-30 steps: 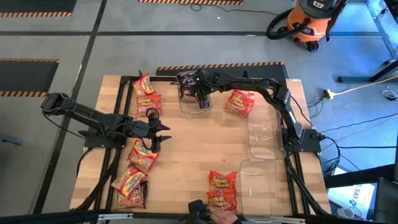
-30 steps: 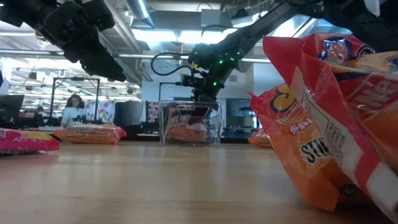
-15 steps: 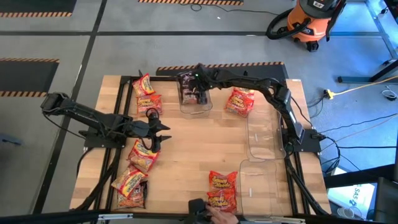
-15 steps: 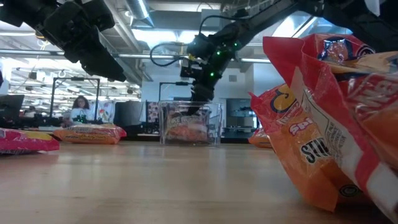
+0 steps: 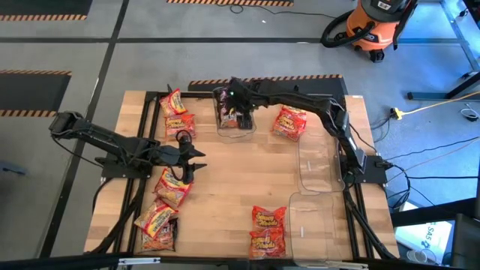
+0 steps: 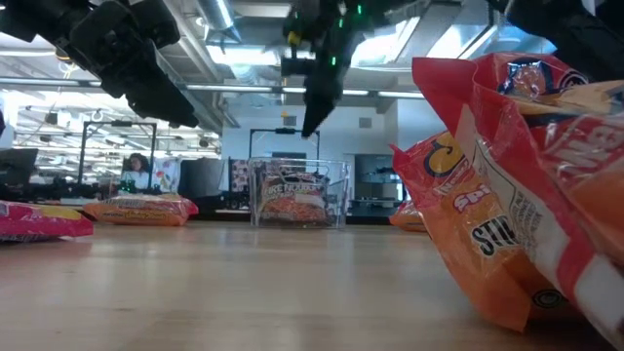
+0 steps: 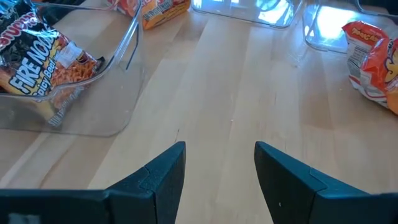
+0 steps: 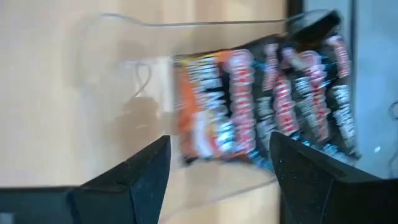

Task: Sort Maruchan noodles
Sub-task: Put the black noodle pack into the top transparent bin

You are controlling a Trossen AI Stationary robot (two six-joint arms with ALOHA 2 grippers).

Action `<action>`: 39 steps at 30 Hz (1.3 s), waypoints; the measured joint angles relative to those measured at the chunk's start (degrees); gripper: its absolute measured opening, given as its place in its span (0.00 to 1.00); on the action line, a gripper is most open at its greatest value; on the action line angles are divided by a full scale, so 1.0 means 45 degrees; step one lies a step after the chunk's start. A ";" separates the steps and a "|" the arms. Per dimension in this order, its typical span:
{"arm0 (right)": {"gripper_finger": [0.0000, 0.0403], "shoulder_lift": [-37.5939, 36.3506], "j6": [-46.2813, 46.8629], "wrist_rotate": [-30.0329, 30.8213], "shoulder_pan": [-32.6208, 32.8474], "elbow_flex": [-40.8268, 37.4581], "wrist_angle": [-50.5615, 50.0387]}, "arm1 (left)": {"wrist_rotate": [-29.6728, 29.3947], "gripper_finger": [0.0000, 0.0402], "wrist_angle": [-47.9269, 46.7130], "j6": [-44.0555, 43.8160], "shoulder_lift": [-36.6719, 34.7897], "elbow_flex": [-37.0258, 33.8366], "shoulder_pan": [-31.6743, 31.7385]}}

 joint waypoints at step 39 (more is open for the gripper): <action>0.63 -0.6623 0.8814 0.0933 1.0484 -1.2868 1.2470 | 0.3218 0.46 -0.3347 -1.0907 0.4959 0.5814 -0.7118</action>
